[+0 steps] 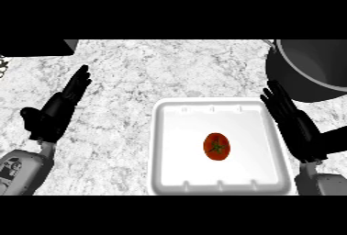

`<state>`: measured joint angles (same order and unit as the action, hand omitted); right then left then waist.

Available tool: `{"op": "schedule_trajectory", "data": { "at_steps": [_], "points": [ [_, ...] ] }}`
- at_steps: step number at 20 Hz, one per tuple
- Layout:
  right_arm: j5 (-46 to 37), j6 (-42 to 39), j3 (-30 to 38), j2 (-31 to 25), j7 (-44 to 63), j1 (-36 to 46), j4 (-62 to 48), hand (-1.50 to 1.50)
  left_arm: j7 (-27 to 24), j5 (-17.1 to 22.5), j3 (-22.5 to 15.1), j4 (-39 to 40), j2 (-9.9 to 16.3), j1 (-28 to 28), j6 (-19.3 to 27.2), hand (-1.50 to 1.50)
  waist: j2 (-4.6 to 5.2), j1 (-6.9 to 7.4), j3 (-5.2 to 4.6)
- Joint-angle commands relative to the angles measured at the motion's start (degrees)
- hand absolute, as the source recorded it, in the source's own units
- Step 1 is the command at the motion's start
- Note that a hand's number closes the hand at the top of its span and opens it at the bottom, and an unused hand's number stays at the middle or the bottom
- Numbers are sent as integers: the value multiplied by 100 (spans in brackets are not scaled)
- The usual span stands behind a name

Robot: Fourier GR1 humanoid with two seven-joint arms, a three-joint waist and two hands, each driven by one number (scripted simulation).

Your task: Pick the tomato from the tray and place it in the pot

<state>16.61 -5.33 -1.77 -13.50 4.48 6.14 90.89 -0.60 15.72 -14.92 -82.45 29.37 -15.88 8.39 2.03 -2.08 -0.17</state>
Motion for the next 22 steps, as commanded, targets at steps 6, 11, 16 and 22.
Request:
{"op": "schedule_trajectory", "data": {
  "at_steps": [6,11,16,22],
  "points": [
    [-2880,3005,-686,788,-132,-723,253,150,348,141,-422,506,-412,785,-197,0,-225,61,-31],
    [-4070,4820,214,613,-1222,-639,689,-150,375,332,-400,514,-476,1073,-252,0,-336,-145,-25],
    [-5159,6510,-1116,1327,-1800,-1113,1205,-150,486,334,-494,523,-629,936,-275,0,-272,14,-3],
    [-6251,7106,-2465,1344,183,-2389,979,-150,598,283,-512,308,-605,905,-280,0,-222,128,-17]
  ]
}}
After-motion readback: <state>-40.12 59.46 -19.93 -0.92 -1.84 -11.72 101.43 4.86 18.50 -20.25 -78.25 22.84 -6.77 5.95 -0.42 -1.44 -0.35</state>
